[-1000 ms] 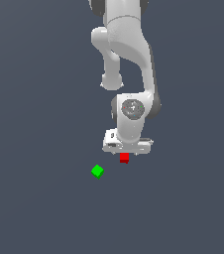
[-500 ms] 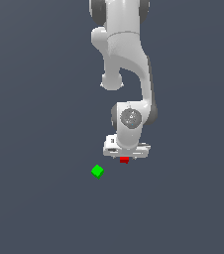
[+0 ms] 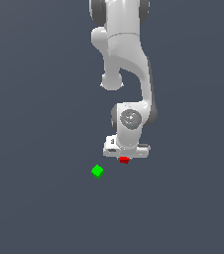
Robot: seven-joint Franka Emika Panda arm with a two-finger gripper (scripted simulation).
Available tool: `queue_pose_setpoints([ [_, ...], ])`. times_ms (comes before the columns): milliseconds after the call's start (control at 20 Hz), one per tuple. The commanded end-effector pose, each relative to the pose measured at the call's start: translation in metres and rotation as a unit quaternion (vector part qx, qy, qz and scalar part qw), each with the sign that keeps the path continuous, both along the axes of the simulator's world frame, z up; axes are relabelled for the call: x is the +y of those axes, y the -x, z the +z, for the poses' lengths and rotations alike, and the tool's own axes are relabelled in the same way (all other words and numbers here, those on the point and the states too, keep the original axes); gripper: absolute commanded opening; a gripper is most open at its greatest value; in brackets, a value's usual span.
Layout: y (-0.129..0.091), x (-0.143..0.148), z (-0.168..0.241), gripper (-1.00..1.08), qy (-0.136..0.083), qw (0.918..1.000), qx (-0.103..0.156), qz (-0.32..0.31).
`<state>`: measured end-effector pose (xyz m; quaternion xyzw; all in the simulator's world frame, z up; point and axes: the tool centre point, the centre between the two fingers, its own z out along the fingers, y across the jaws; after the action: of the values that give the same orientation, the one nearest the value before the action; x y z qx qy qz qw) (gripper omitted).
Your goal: Stack the red cube on top of the green cube.
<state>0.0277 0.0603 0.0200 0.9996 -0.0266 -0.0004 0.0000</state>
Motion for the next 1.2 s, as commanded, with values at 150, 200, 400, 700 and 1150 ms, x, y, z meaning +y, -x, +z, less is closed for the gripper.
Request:
queue_pose_setpoints([
  [150,0.000,0.000,0.001,-1.00,0.000,1.0000,0.000,0.000],
  [200,0.000,0.000,0.001,-1.00,0.000,1.0000,0.000,0.000],
  [400,0.000,0.000,0.011,-1.00,0.000,1.0000,0.000,0.000],
  [700,0.001,0.000,0.046,-1.00,0.000,1.0000,0.000,0.000],
  [1150,0.001,0.000,0.095,-1.00,0.000,1.0000,0.000,0.000],
])
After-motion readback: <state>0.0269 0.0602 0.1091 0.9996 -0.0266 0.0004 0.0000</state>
